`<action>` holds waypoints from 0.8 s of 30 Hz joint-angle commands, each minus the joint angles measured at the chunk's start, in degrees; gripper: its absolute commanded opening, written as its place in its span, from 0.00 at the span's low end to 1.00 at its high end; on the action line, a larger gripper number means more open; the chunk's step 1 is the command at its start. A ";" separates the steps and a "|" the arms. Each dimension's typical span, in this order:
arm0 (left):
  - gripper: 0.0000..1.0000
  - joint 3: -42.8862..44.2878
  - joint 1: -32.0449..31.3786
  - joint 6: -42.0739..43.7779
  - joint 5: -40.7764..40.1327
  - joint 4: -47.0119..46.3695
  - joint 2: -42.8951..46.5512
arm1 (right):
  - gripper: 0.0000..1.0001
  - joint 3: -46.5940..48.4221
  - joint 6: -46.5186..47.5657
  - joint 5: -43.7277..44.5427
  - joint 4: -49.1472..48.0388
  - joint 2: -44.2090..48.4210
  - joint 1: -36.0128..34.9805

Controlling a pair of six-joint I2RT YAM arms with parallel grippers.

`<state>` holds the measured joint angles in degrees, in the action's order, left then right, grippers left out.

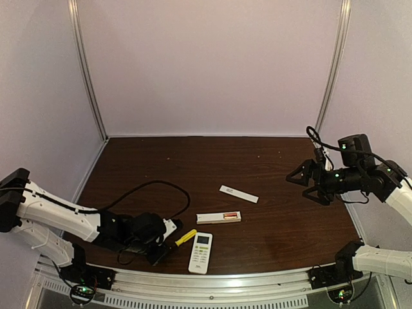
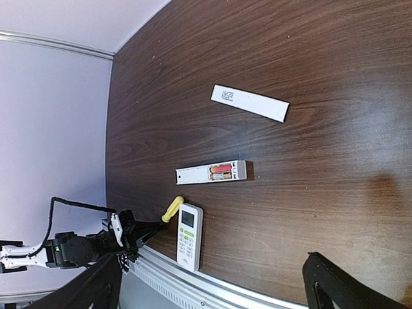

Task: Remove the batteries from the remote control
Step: Pick up the screwdriver from the center of the board.

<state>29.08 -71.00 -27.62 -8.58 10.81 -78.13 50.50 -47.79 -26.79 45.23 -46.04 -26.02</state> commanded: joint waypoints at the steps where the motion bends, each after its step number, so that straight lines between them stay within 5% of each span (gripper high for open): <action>1: 0.00 1.96 -0.32 1.34 -1.91 0.13 -0.06 | 1.00 -0.67 1.15 -0.03 -0.63 -0.24 -0.52; 24: 0.00 2.03 -0.36 3.00 -3.13 3.21 11.47 | 1.00 -0.49 2.00 -1.22 -2.19 -1.46 -0.53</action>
<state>30.50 -71.00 -26.30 -11.79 14.33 -68.86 50.24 -46.46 -27.09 44.80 -47.13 -26.04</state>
